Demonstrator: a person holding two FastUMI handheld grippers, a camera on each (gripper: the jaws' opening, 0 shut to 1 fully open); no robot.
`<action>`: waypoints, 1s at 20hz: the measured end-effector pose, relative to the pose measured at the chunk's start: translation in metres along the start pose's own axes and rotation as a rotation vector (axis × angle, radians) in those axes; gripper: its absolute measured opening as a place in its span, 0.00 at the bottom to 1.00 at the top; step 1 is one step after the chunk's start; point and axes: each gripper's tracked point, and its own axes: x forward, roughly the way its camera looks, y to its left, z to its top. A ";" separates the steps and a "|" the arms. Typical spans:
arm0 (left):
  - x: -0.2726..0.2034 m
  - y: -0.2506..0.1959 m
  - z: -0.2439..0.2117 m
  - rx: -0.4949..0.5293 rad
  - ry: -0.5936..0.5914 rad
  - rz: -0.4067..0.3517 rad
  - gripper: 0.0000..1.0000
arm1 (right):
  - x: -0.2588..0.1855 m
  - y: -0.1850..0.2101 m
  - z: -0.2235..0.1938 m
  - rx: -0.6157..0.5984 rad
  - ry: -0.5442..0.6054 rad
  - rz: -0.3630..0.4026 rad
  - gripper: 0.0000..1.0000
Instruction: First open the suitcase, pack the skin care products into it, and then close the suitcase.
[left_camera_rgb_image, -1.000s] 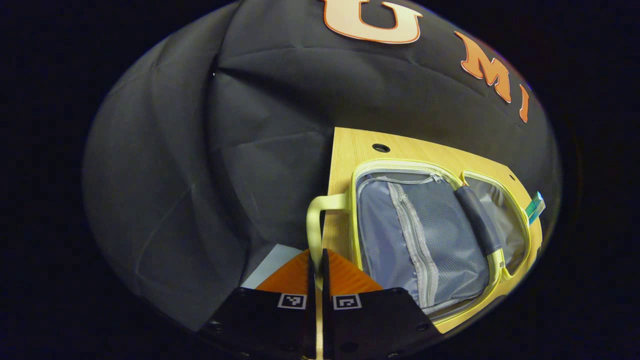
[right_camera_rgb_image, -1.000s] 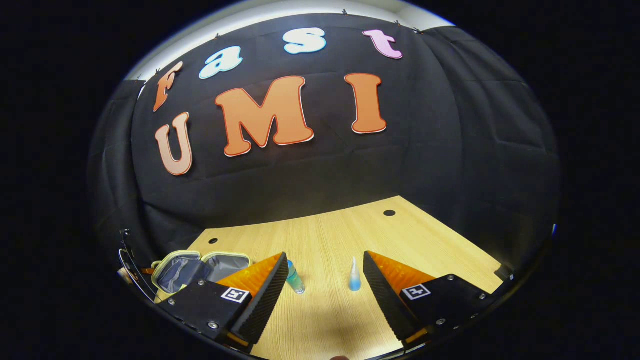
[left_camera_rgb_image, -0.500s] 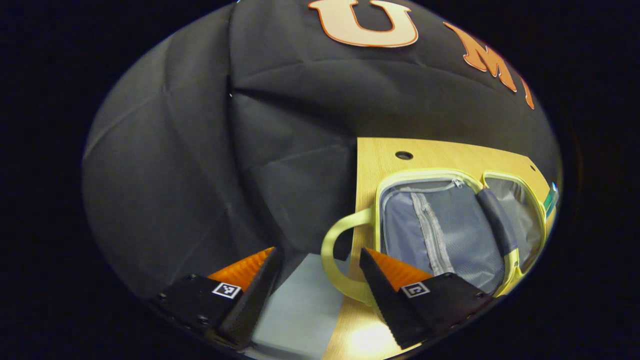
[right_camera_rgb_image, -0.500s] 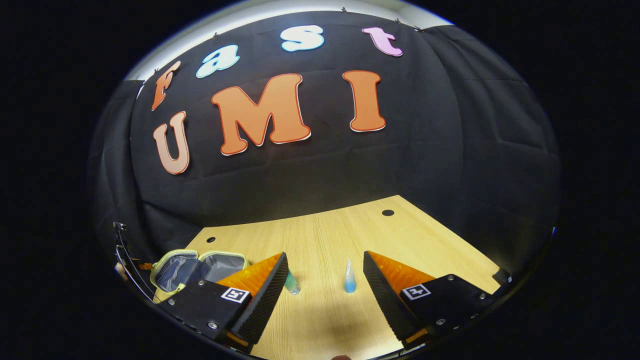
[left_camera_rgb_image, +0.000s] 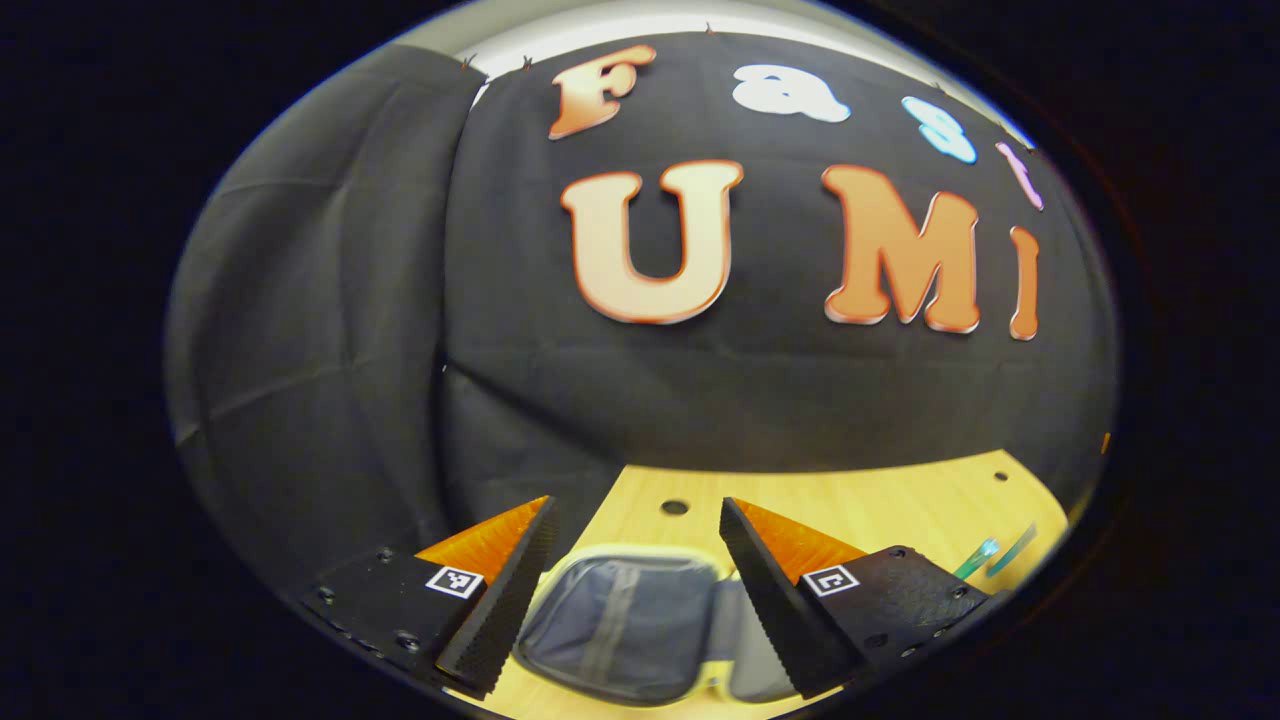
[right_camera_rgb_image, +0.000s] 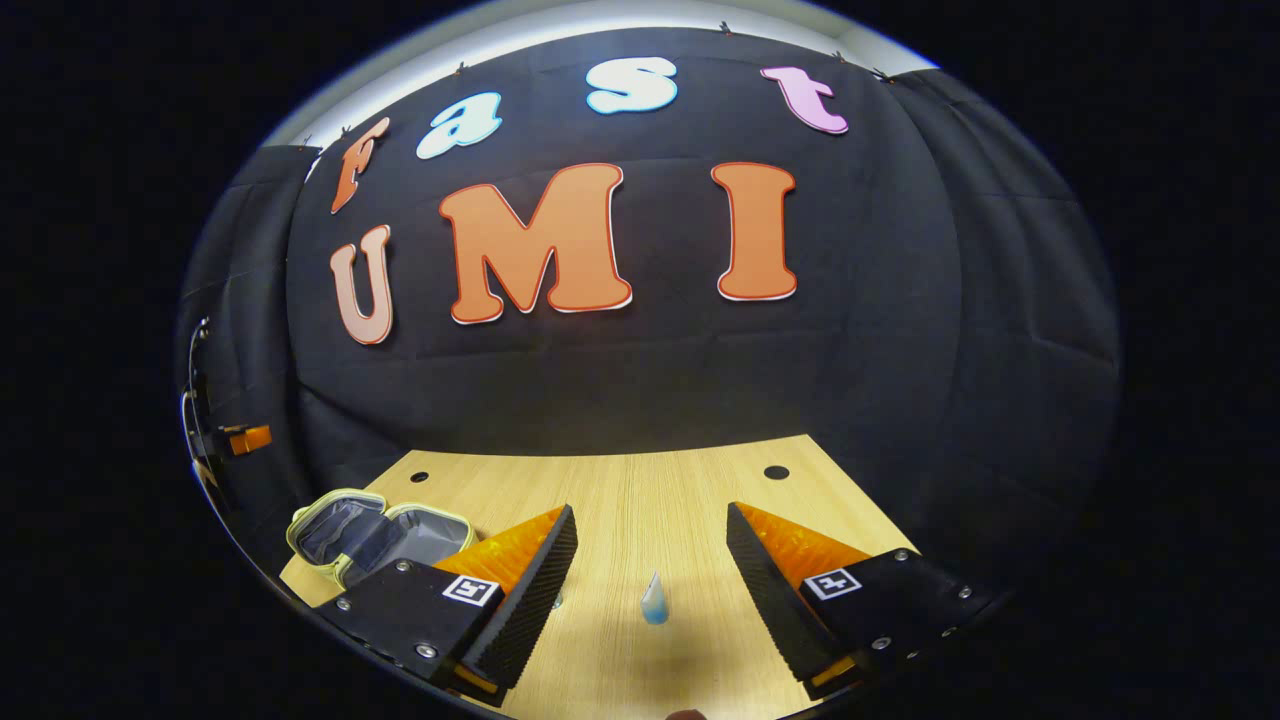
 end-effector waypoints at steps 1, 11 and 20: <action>-0.006 -0.026 0.015 -0.013 -0.029 -0.024 0.99 | 0.001 -0.003 0.005 -0.014 -0.008 0.003 0.95; -0.081 -0.228 0.047 0.010 -0.157 -0.117 1.00 | 0.002 -0.017 0.004 -0.061 -0.040 0.012 0.95; -0.060 -0.350 -0.041 -0.059 -0.045 -0.298 1.00 | -0.002 -0.022 -0.030 -0.058 0.016 0.028 0.95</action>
